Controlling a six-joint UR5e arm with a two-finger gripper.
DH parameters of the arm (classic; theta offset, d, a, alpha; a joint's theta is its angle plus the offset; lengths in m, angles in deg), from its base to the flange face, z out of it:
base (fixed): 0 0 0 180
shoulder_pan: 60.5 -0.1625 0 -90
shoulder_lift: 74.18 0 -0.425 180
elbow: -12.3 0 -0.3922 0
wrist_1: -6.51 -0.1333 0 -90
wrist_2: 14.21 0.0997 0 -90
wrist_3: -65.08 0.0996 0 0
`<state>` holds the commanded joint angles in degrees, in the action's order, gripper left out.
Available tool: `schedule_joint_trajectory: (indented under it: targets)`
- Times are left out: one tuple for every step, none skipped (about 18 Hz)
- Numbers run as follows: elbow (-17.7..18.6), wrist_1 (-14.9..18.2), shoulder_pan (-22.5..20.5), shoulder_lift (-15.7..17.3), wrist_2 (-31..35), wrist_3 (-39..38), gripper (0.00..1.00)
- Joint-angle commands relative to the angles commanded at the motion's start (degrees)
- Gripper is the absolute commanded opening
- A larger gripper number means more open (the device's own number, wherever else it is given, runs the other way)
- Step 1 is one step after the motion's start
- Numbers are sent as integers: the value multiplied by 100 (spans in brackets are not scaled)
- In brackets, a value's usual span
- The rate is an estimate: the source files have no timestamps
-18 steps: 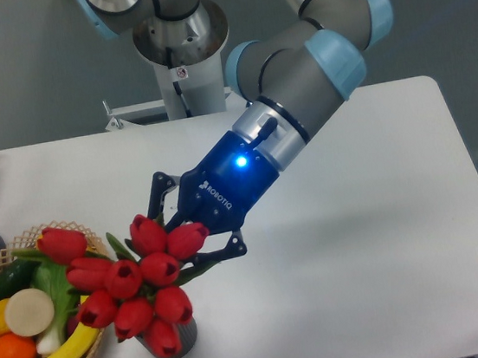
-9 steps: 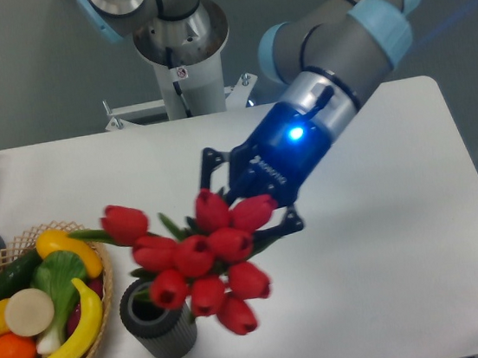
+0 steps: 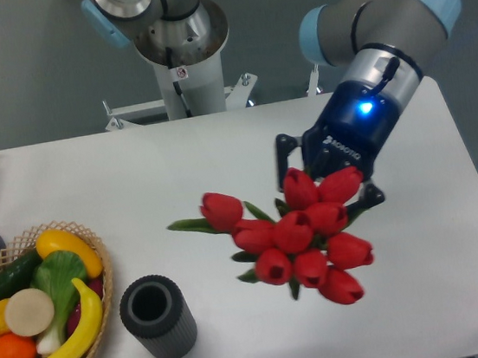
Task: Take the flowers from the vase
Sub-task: 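Lift the tulip bunch up out of the grey vase, then carry the held tulips away from the vase and hold them raised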
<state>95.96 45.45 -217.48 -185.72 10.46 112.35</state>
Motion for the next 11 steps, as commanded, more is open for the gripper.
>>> schedule_joint_trajectory:
  targets:
    - [97, 0, 9, 62, 272, 184, 0]
    - [237, -9, -9, 114, 545, 438, 0]
    - [351, 0, -44, 150, 739, 772, 0]
    - [518, -9, -79, 202, 880, 1097, 0]
    - [676, -9, -149, 264, 942, 1379, 0]
    - [782, -9, -219, 290, 987, 1547, 0]
    - [844, -9, -255, 317, 1022, 1618, 0]
    - [871, 0, -264, 334, 1127, 1627, 0]
    - [906, 0, -298, 378, 1397, 1619, 0]
    - [967, 0, -342, 396, 1705, 1619, 0]
    - [994, 9, -360, 387, 2003, 1680, 0]
